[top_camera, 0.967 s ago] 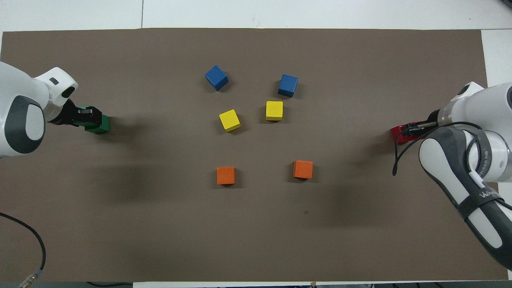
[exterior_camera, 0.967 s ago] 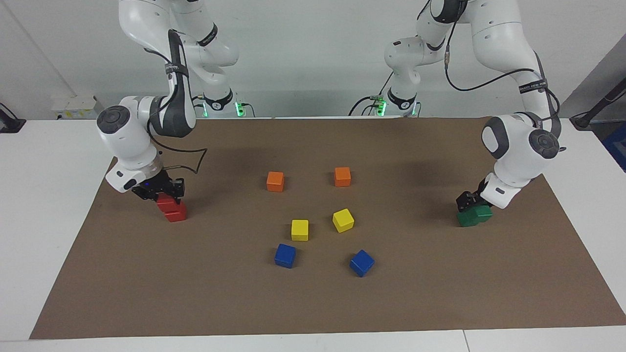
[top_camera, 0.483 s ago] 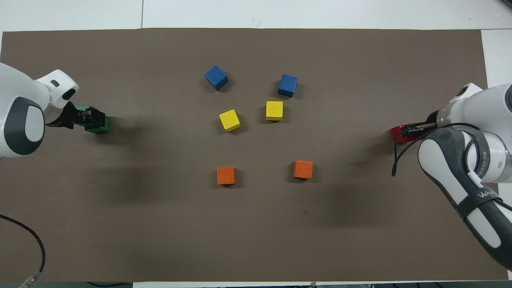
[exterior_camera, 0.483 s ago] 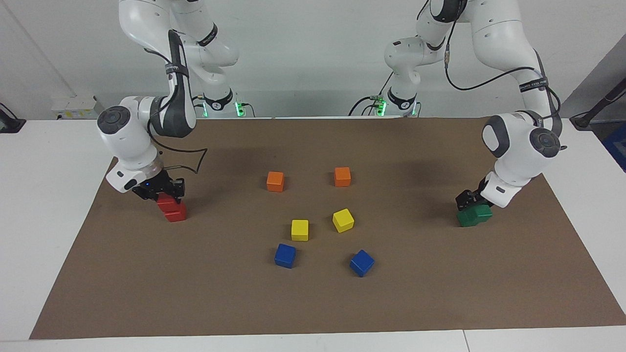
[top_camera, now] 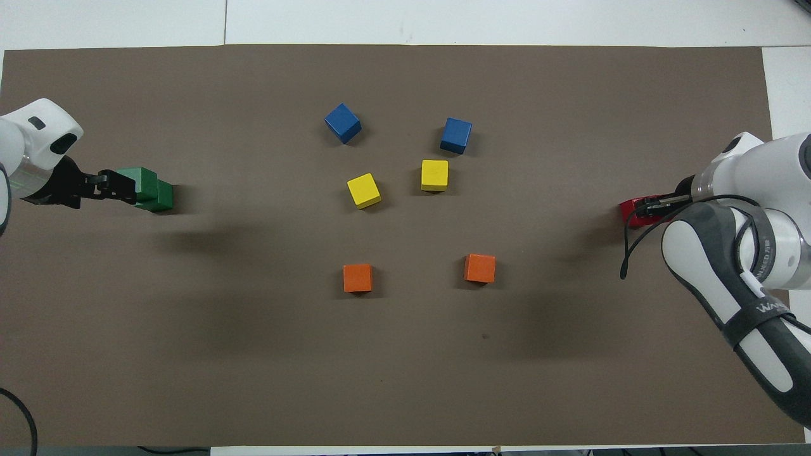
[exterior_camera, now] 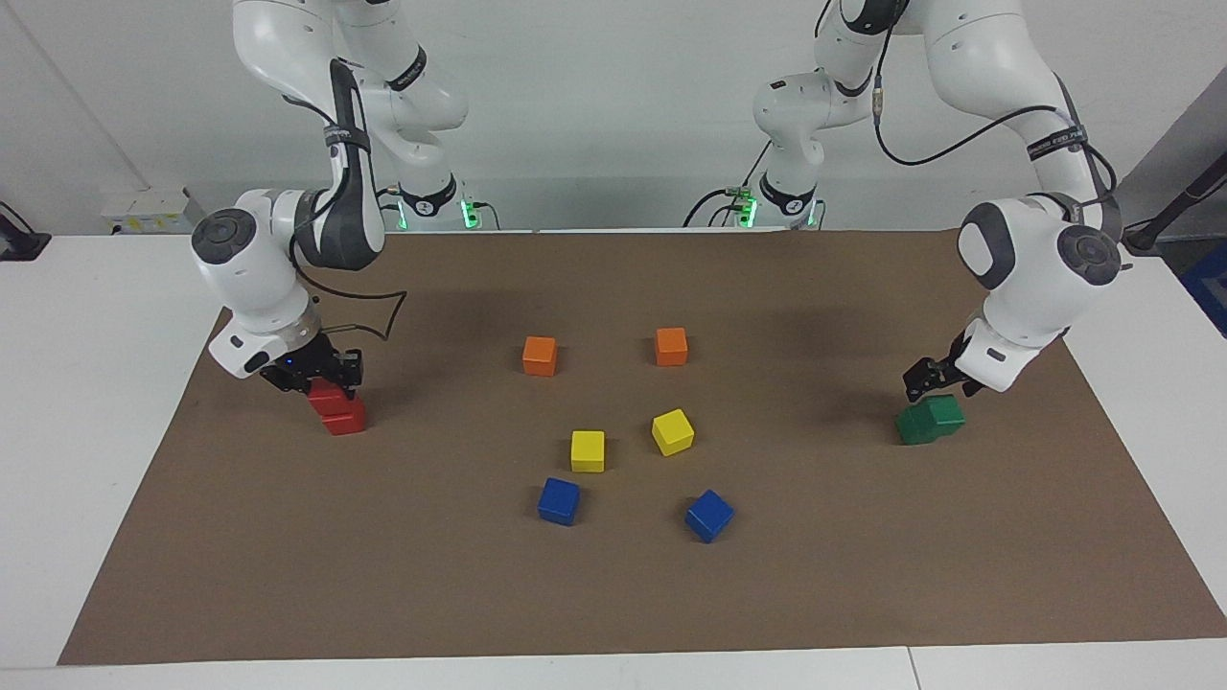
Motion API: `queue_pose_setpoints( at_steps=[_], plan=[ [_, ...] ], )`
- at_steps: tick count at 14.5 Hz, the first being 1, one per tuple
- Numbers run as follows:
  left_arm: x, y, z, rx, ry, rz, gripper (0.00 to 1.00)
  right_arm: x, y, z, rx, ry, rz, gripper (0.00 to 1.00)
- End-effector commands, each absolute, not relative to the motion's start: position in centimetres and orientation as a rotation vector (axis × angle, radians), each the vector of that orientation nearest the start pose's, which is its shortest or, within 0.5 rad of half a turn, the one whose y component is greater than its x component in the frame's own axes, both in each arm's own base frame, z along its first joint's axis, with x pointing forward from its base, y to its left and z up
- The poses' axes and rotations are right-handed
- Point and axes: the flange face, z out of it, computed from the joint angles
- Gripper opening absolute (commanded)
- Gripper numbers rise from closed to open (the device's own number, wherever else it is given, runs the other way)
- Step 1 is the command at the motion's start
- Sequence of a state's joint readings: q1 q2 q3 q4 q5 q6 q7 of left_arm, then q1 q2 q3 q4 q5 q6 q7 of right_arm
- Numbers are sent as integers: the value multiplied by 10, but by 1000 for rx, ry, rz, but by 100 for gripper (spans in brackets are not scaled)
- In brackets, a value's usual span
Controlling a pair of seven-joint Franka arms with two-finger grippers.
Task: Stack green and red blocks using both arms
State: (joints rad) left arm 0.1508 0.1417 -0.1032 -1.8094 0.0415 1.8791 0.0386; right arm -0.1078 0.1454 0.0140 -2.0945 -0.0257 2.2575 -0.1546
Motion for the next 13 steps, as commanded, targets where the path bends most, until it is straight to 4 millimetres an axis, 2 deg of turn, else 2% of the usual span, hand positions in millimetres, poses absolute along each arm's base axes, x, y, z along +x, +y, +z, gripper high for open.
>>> queue_pose_setpoints(
  at_steps=[1,5,6,9,11,13],
  plan=[
    [572,30,485,-3123,24,145,100,566,-58,354,-3160,-162,-44,0],
    [556,19,517,-3117,35,131,100,566,-58,347,-3159,-164,-22,0],
    [557,4,523,-3115,72,123,100,566,-58,348,-3158,-162,-25,0],
    [563,-5,548,-3116,95,168,100,566,-58,348,-3160,-162,-25,0],
    [562,-13,549,-3126,105,185,100,566,-58,347,-3158,-158,-22,0],
    [565,-14,572,-3142,82,176,100,567,-58,347,-3159,-165,-27,1]
  ],
)
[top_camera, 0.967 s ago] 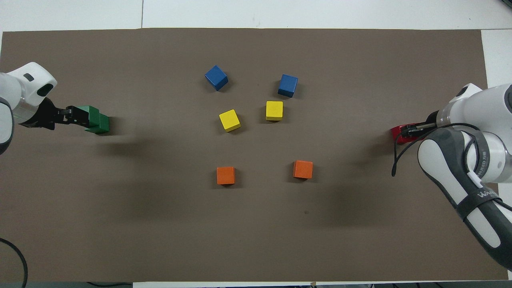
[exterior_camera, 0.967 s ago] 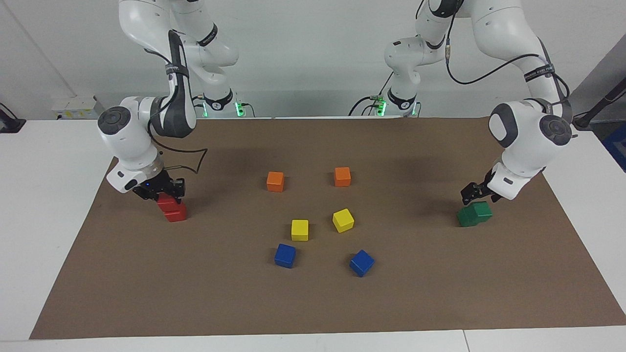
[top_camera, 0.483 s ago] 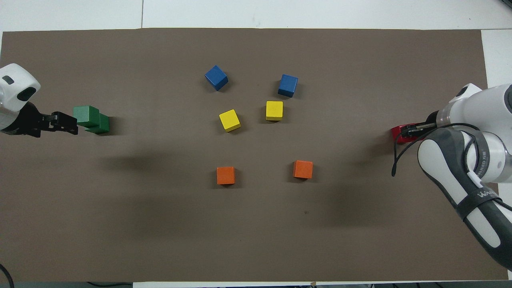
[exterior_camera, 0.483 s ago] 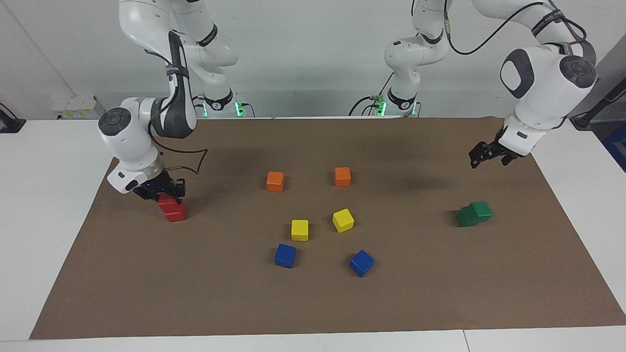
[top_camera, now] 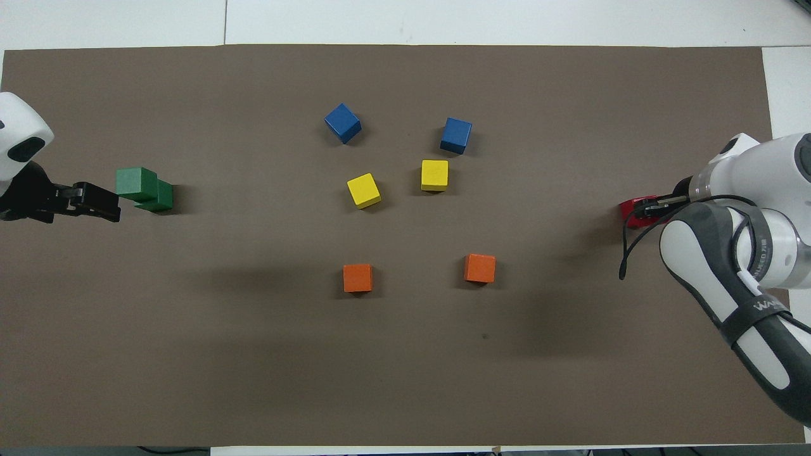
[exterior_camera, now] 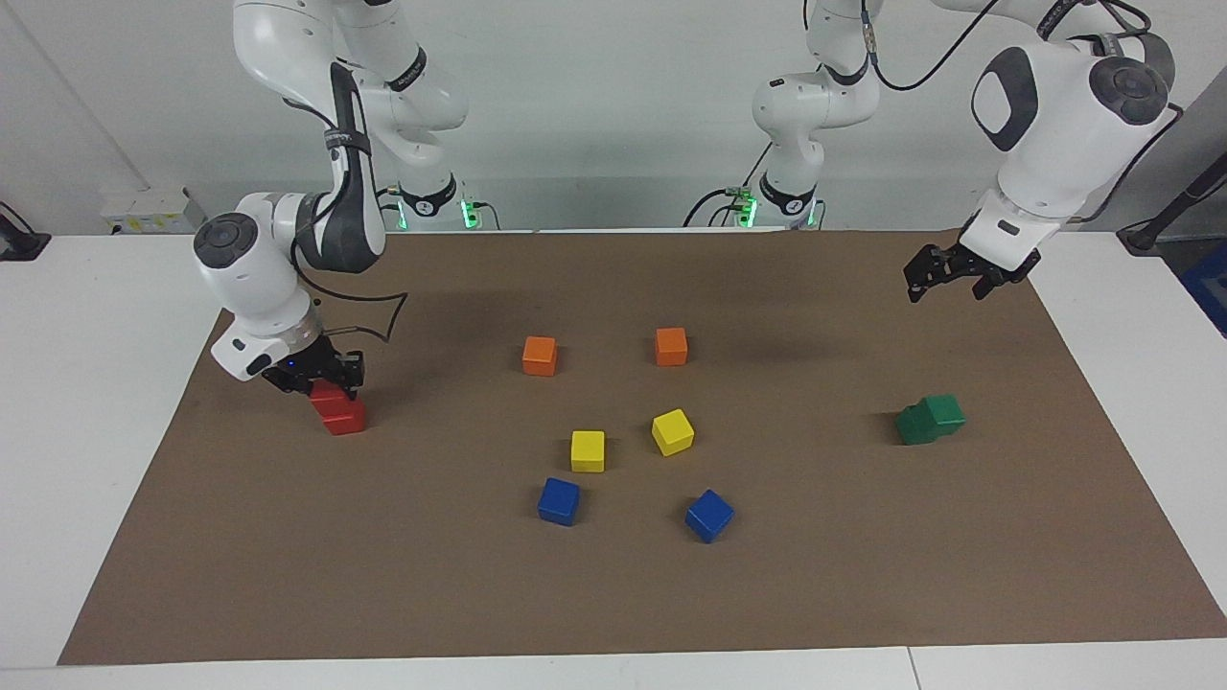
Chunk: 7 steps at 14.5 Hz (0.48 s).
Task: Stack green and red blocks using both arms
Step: 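Open and withdraw the left gripper while the right gripper opens and withdraws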
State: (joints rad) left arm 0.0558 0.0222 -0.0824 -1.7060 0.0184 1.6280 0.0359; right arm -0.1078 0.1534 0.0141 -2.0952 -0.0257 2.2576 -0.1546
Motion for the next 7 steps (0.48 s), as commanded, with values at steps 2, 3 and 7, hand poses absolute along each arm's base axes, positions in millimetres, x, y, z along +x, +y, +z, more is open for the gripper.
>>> queue_pose_setpoints(
  at_steps=[2,3,7],
  plan=[
    [571,-14,574,-3153,72,189,100,567,-59,347,-3160,-164,-27,94],
    [571,-15,573,-3153,74,189,100,568,-59,349,-3160,-164,-32,100],
    [560,-24,589,-3149,84,174,100,570,-61,350,-3161,-154,-36,100]
  ],
)
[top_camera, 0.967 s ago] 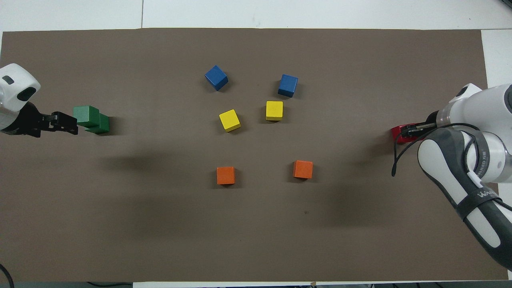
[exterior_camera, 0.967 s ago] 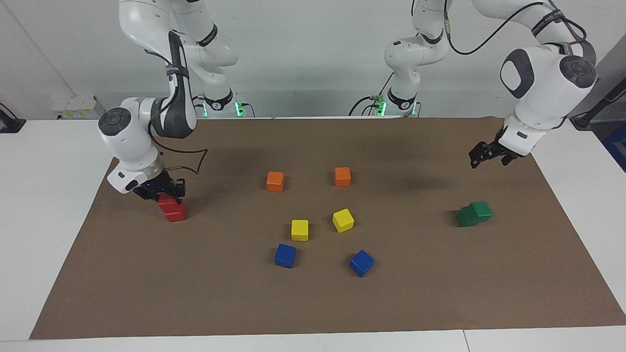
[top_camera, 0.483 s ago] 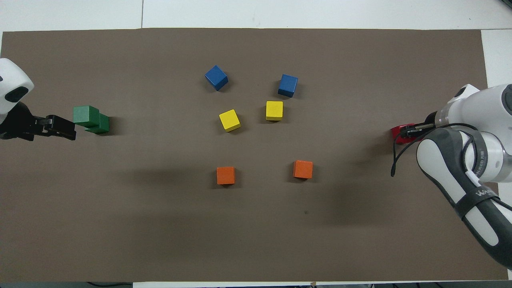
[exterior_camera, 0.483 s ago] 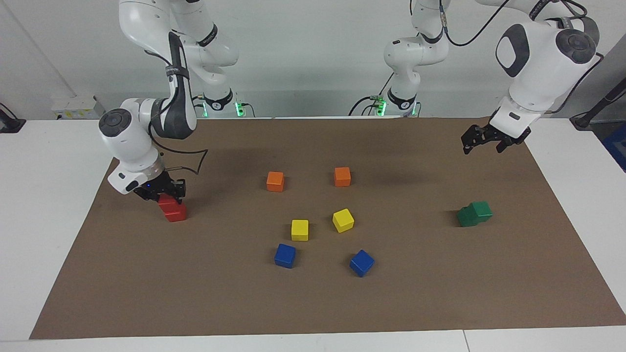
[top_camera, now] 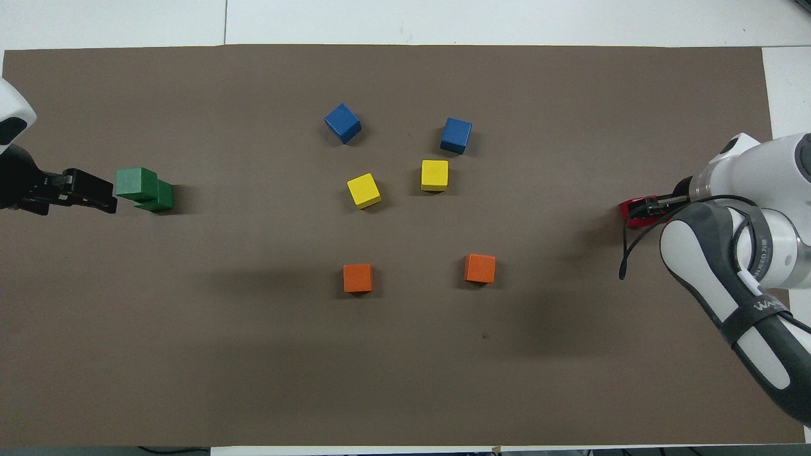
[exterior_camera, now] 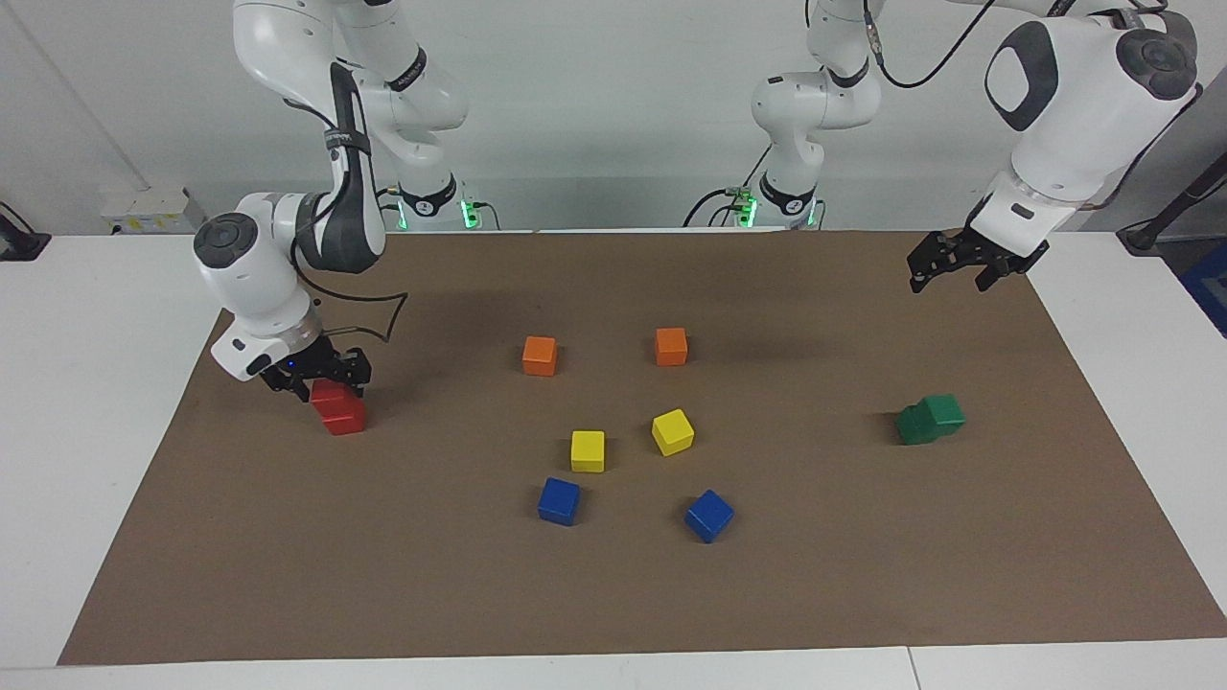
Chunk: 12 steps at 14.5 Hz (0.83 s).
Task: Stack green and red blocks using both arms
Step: 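Open and withdraw the left gripper while the right gripper opens and withdraws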
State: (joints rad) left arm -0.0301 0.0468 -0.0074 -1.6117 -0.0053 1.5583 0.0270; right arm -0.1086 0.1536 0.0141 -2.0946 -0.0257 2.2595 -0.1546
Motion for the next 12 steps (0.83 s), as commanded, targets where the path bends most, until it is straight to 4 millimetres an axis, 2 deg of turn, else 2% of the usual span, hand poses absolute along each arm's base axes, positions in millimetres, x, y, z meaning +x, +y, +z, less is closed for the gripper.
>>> queue_pose_setpoints(
  at_steps=[1,4,7,12],
  plan=[
    [559,-24,587,-3148,82,182,100,572,-61,350,-3160,-150,-39,100],
    [554,-24,583,-3148,101,198,100,581,-56,386,-3157,-138,-53,100],
    [553,-27,583,-3146,108,201,100,573,-44,450,-3159,-118,-103,100],
    [551,-27,596,-3151,95,177,100,569,-42,526,-3148,-137,-115,100]
  ],
)
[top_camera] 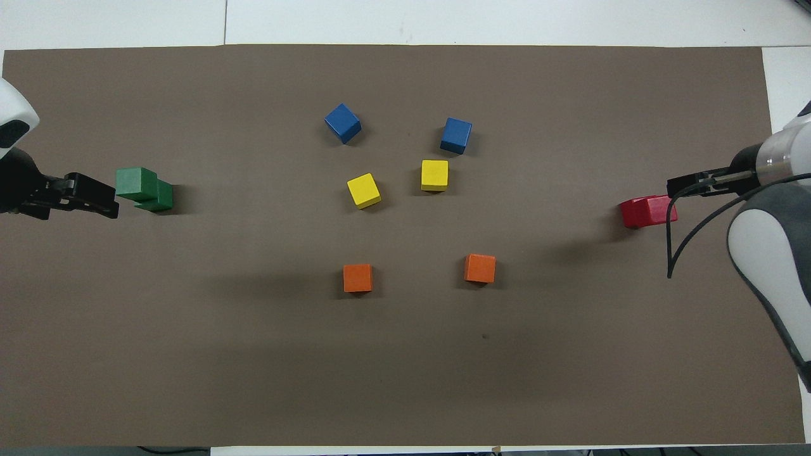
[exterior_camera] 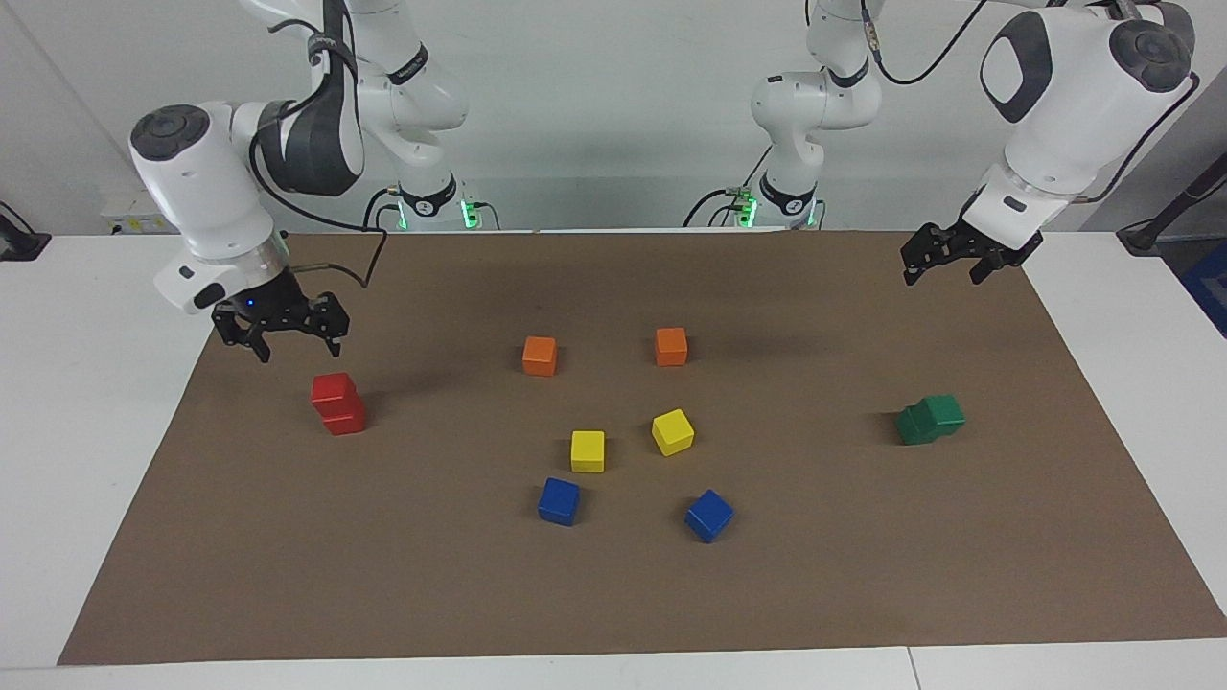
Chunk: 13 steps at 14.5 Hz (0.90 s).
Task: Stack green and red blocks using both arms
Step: 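Open and withdraw the left gripper while the right gripper opens and withdraws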
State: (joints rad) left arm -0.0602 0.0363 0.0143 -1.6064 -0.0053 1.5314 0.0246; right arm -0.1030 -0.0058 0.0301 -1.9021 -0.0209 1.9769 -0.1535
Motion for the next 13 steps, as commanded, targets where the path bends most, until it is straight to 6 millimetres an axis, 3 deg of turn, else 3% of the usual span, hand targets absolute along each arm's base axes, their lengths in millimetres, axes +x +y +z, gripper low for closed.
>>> queue_pose_setpoints(
  at_steps=[1,4,6,8,10,13],
  plan=[
    [550,-26,602,-3150,92,179,100,566,-42,538,-3148,-137,-110,100],
    [553,-27,611,-3152,93,155,100,558,-44,578,-3147,-114,-60,100],
    [554,-25,622,-3163,86,153,100,550,-50,586,-3140,-39,14,100],
    [556,-22,621,-3174,75,159,100,548,-52,600,-3133,-28,32,100],
    [566,-25,612,-3168,82,183,100,543,-51,603,-3131,-29,80,100],
    [566,-32,621,-3166,98,183,100,536,-50,618,-3121,-29,161,100]
  ],
)
